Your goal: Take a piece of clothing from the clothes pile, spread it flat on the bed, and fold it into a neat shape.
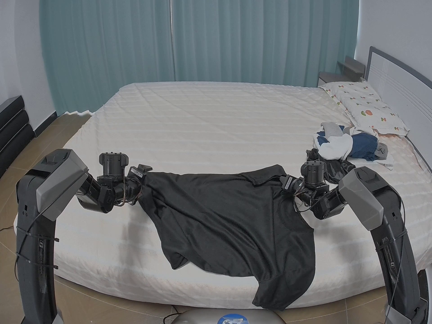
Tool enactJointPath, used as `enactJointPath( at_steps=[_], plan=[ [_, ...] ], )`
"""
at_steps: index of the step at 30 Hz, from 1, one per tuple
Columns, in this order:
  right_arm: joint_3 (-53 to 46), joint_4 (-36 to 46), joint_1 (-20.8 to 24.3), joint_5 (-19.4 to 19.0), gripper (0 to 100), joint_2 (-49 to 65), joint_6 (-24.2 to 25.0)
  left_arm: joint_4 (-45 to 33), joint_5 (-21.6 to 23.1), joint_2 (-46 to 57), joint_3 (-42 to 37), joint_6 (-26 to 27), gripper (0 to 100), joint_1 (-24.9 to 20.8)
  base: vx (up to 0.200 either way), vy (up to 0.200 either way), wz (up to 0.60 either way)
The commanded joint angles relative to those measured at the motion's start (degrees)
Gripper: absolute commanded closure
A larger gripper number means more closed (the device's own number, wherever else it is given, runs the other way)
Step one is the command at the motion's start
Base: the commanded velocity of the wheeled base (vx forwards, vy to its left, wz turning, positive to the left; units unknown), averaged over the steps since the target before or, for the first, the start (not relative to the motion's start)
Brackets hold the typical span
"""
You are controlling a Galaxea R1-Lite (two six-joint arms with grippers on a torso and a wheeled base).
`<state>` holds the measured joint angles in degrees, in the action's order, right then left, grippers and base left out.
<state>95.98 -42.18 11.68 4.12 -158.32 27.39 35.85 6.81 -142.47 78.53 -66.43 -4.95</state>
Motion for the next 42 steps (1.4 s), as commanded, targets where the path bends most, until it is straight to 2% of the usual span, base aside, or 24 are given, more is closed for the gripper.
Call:
enactJointPath(
  at_steps=[1, 8, 10, 12, 16, 20, 24, 25, 33, 37, 42],
  plan=[
    [4.5, 1.0, -0.9, 0.3, 100, -3.7, -0.2, 0.2, -0.1, -0.1, 0.0, 0.2, 0, -0.1, 0.0, 0.0, 0.0],
    [9.2, 0.7, -3.4, 1.0, 100, -2.6, -0.1, 0.1, -0.1, -0.2, 0.0, 0.3, 0, -0.1, 0.0, 0.0, 0.0],
    [15.2, 1.2, -5.4, 3.2, 100, -3.1, -0.2, 0.1, -0.1, -0.2, 0.0, 0.3, 0, -0.1, 0.0, 0.0, 0.0],
    [18.0, 1.3, -6.5, 3.7, 100, -3.4, -0.2, 0.1, -0.1, -0.2, 0.0, 0.3, 0, -0.1, 0.0, 0.0, 0.0],
    [18.6, 2.4, -9.1, 2.9, 100, -3.0, -0.8, 0.1, -0.1, -0.2, -0.1, 0.4, 0, -0.1, 0.0, 0.0, 0.0],
    [18.6, 2.2, -9.8, 0.6, 100, -3.5, -1.5, 0.1, -0.2, -0.2, -0.1, 0.5, 0, -0.2, 0.0, 0.0, 0.0],
    [18.6, 2.2, -10.0, 0.6, 100, -4.2, -1.9, 0.1, -0.4, -0.3, -0.1, 0.5, 0, -0.3, 0.0, 0.0, 0.0],
    [18.6, 2.2, -10.1, 0.4, 0, -4.3, -1.9, 0.1, -0.4, -0.3, -0.1, 0.5, 0, -0.3, 0.0, 0.0, 0.0],
    [17.3, 2.5, -10.6, 1.4, 0, -4.8, -1.9, -0.3, -0.4, -0.1, -0.2, 0.6, 0, -0.4, 0.0, 0.0, 0.0],
    [4.5, 1.2, -11.2, 0.4, 0, 2.0, -1.1, 0.1, 0.0, 0.4, -1.7, 0.9, 0, -0.4, 0.0, 0.0, 0.0],
    [-13.5, -5.5, -11.2, -2.9, 0, 8.2, -1.0, 0.1, 0.0, 0.6, -2.0, 1.2, 0, -0.5, 0.0, 0.0, 0.0]
  ],
)
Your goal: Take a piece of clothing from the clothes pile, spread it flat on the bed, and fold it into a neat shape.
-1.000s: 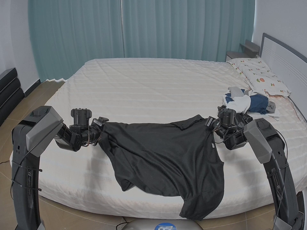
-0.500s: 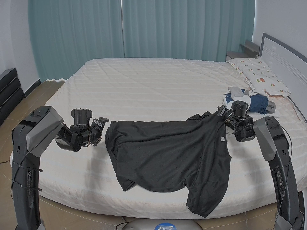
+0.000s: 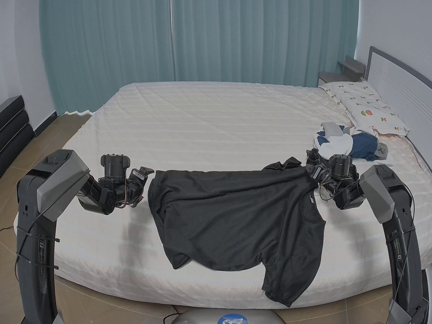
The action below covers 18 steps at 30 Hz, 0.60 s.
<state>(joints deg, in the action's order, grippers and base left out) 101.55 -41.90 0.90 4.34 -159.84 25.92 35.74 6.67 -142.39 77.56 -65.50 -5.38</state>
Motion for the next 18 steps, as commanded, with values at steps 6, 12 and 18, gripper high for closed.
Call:
enactJointPath(
  at_steps=[6, 12, 18],
  plan=[
    [-35.8, -12.8, -0.4, -7.2, 0, 15.2, 0.5, 0.2, 0.3, 0.5, -1.0, 0.4, 0, -0.1, 0.0, 0.0, 0.0],
    [-50.0, -18.5, -1.1, -12.5, 0, 19.8, 0.7, 0.2, 0.3, 1.0, -1.4, 0.4, 0, -0.2, 0.0, 0.0, 0.0],
    [-61.3, -27.6, -0.3, -13.0, 0, 22.4, 7.0, 0.5, 0.8, 4.4, -5.5, 2.5, 0, -0.5, 0.0, 0.0, 0.0]
  ],
)
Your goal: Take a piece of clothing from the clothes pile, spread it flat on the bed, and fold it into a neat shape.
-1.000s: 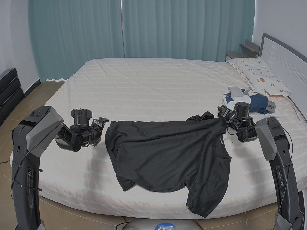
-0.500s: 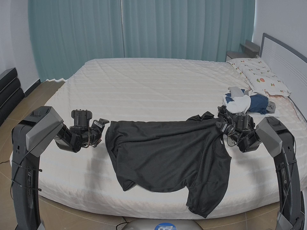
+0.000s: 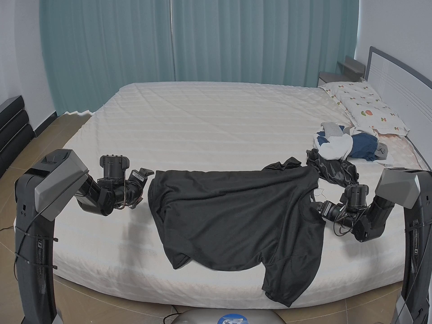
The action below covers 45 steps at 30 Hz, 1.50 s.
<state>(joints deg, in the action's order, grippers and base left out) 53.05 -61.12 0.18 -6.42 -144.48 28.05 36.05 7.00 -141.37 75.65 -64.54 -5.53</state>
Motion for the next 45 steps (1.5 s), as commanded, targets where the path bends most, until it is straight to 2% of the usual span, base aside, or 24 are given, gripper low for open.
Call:
enactJointPath(
  at_steps=[1, 2, 5, 8, 9, 13, 18, 23, 29, 36, 37, 45],
  plan=[
    [-12.8, -8.4, 0.4, -2.3, 0, 7.0, 4.9, 0.2, 0.5, 3.4, -3.6, 1.5, 0, -0.4, 0.0, 0.0, 0.0],
    [-17.4, -11.5, 1.0, -2.0, 0, 8.4, 8.4, 0.1, 0.7, 5.3, -5.0, 1.7, 0, -1.1, 0.0, 0.0, 0.0],
    [-23.5, -16.6, 2.0, -2.0, 0, 10.2, 12.8, -0.5, 0.7, 7.0, -6.2, 1.6, 0, -2.6, 0.0, 0.0, 0.0],
    [-27.5, -20.6, 2.1, -2.1, 0, 10.0, 14.1, -1.6, 0.6, 8.9, -9.6, 1.8, 0, -3.7, -0.133, 0.0, 0.0],
    [-27.5, -20.6, 2.1, -2.1, 0, 10.0, 14.1, -1.6, 0.6, 8.9, -9.6, 1.8, 0, -3.7, -0.2, 0.0, 0.0],
    [-30.3, -22.8, 2.1, -2.6, 0, 9.7, 15.4, -1.4, 0.8, 13.3, -19.1, 1.7, 0, -5.8, -0.2, 0.0, 0.0],
    [-32.0, -22.7, 3.3, -2.7, 0, 8.8, 15.5, 1.4, -0.5, 13.7, -25.8, 2.1, 0, -10.7, -0.08, 0.0, 0.0],
    [-31.3, -24.0, 4.3, -2.6, 0, 5.4, 15.3, 4.8, -0.9, 13.8, -28.1, 2.0, 0, -11.2, 0.0, 0.0, 0.0],
    [-28.5, -24.0, 6.9, -2.2, 0, 2.7, 15.3, 5.1, -0.9, 13.7, -28.2, 1.9, 0, -10.5, 0.0, 0.0, 0.0],
    [-25.5, -23.4, 7.5, -1.9, 0, 1.9, 15.1, 5.1, -0.9, 13.7, -28.1, 1.9, 0, -10.4, 0.0, 0.0, 0.0],
    [-24.7, -23.3, 7.5, -1.8, 100, 1.4, 15.1, 5.1, -0.9, 13.7, -28.1, 1.9, 0, -10.5, 0.0, 0.0, 0.0],
    [-24.4, -23.8, 6.2, 0.0, 100, 1.4, 14.8, 5.1, -1.1, 13.8, -28.9, 2.0, 0, -10.4, 0.0, 0.0, 0.0]
  ],
)
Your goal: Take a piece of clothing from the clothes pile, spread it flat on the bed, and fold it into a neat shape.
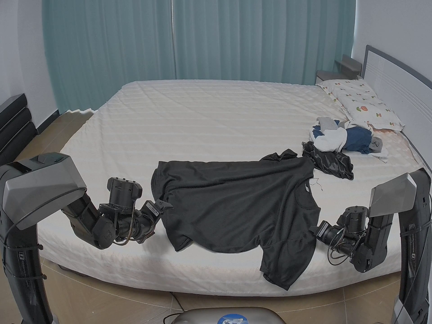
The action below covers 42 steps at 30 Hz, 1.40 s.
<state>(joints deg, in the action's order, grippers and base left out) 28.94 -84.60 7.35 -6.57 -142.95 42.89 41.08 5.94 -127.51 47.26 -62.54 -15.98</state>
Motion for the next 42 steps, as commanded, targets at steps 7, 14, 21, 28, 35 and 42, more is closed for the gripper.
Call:
enactJointPath(
  at_steps=[7, 14, 21, 28, 35, 42],
  plan=[
    [-4.0, -0.9, -8.8, -1.0, 100, 5.4, -0.1, 0.1, -2.3, -0.1, -1.9, 4.5, 0, 0.0, 0.0, 0.0, 0.0],
    [-1.8, -0.7, -14.8, -3.1, 100, 4.8, -0.1, 0.1, -4.3, -0.3, -2.2, 6.0, 0, -0.7, 0.0, 0.0, 0.0],
    [1.7, 0.1, -19.1, -3.2, 100, 2.7, -0.1, 0.0, -4.3, -0.5, -1.7, 6.2, 0, -1.3, 0.0, 0.0, 0.0],
    [5.2, 0.1, -21.8, -3.2, 100, 0.5, -0.1, 0.0, -4.2, -1.4, 0.1, 6.2, 0, -2.5, 0.0, 0.0, 0.0],
    [9.0, -0.4, -22.8, -3.1, 100, -1.6, 0.0, -0.4, -4.3, -3.4, 2.6, 6.3, 0, -3.6, 0.0, 0.0, 0.0],
    [10.3, -0.1, -22.6, -3.1, 100, -3.0, -0.1, -0.4, -4.3, -4.6, 4.8, 8.2, 0, -4.1, 0.0, 0.0, 0.0]
  ],
)
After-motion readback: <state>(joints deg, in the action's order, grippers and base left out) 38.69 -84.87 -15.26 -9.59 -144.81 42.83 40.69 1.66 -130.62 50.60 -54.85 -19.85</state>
